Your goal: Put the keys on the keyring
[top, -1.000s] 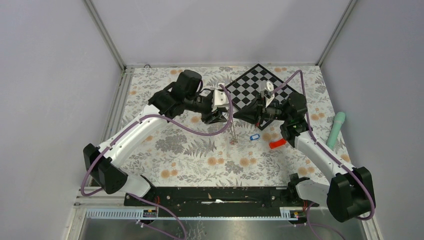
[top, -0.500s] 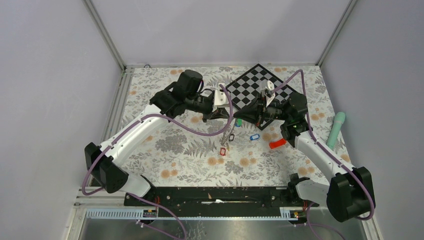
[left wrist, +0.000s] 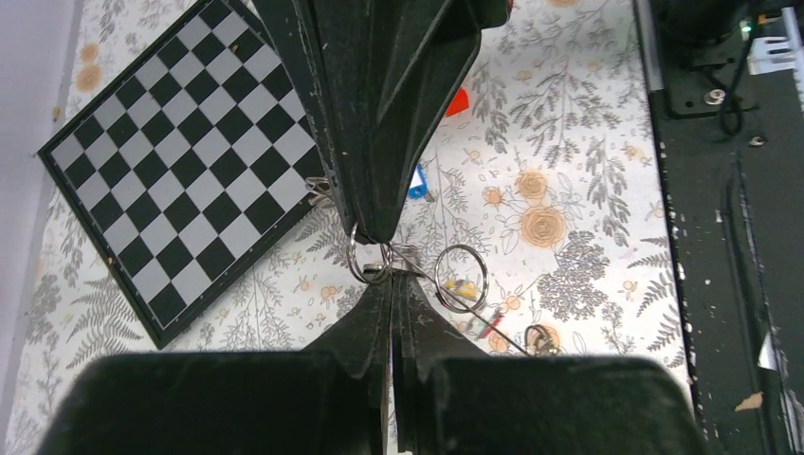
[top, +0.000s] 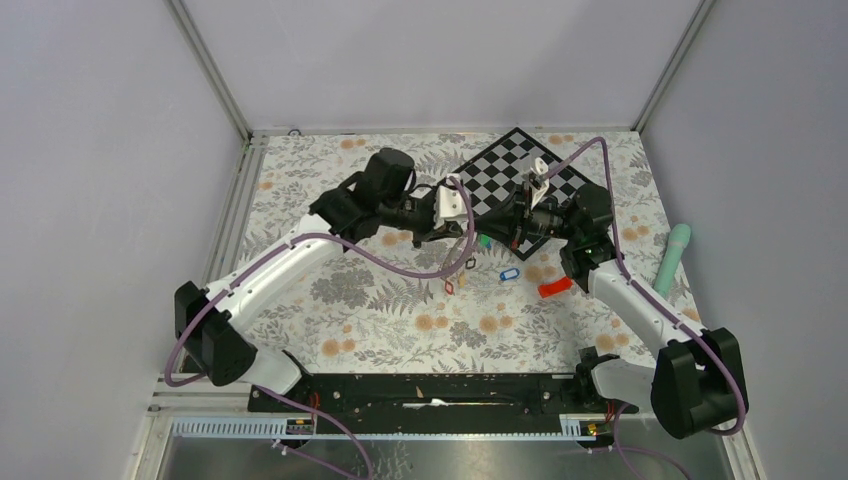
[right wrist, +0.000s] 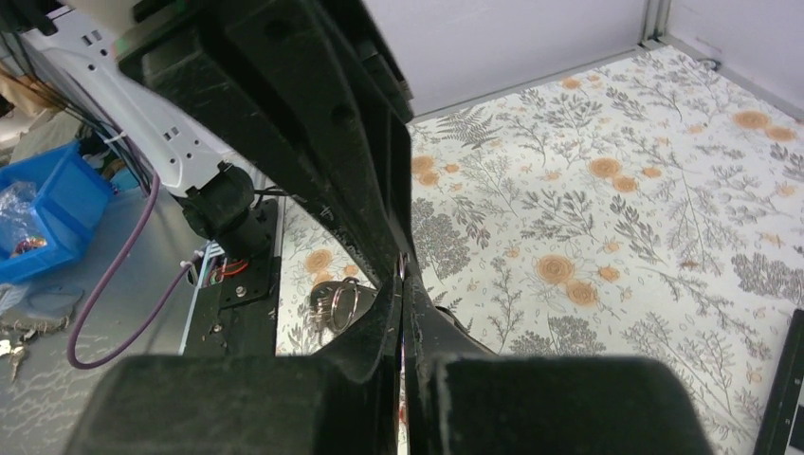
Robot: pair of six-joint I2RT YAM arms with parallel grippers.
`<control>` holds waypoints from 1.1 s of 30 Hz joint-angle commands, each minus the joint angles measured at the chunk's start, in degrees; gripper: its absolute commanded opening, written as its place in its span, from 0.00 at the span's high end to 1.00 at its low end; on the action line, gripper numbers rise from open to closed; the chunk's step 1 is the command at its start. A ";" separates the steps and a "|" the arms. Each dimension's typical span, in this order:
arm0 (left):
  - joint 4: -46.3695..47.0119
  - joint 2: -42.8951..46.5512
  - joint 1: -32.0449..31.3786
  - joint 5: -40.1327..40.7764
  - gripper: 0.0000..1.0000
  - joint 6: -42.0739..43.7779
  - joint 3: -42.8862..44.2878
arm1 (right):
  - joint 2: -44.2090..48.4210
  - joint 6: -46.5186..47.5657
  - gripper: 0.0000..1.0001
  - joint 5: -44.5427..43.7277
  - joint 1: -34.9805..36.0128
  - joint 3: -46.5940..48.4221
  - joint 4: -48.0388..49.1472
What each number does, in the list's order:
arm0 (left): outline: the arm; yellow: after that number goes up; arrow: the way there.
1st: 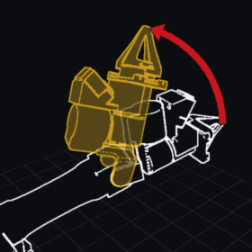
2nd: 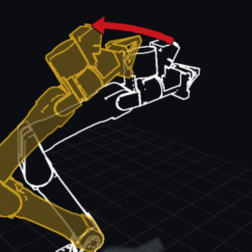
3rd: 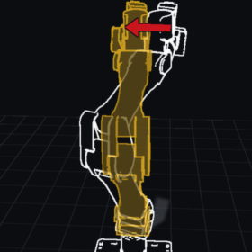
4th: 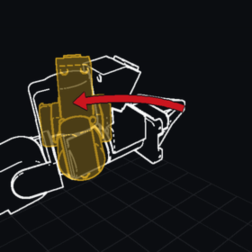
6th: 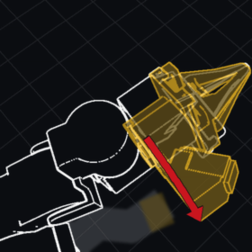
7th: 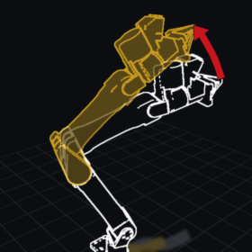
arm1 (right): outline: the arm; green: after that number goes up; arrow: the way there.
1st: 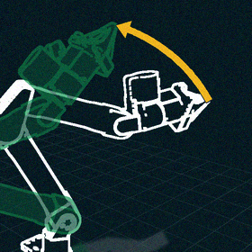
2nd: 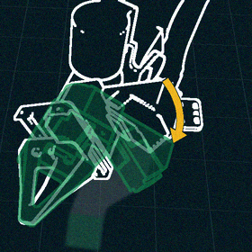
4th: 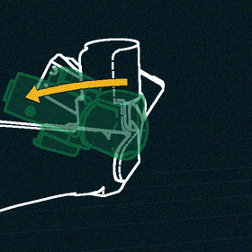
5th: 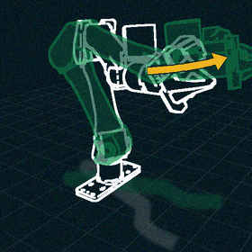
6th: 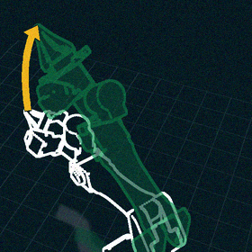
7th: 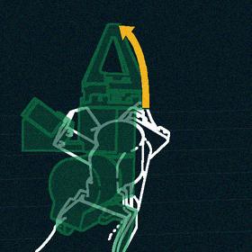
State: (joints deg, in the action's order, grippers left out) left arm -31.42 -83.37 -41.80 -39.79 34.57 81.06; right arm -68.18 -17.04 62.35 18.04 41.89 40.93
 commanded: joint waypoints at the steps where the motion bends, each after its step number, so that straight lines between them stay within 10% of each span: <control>1: 6.07 1.24 -3.63 6.58 1.00 -2.44 -1.71 | -0.29 -0.61 1.00 -4.51 -0.29 0.44 2.16; 6: 6.94 0.91 -4.22 9.22 1.00 -3.17 -1.61 | -0.24 1.02 1.00 -4.92 -0.33 0.04 0.81; 18: 6.03 4.66 -2.42 9.15 0.52 -1.35 -2.29 | 0.82 2.85 1.00 5.52 -1.26 -2.77 7.15; 33: 5.23 0.60 -1.92 -0.71 0.64 -5.71 -0.28 | 2.26 5.73 1.00 7.44 -1.26 -3.72 5.74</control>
State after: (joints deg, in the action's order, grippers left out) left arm -27.94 -81.91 -44.12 -35.77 31.29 78.22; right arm -67.59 -12.93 68.66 16.91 37.98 43.20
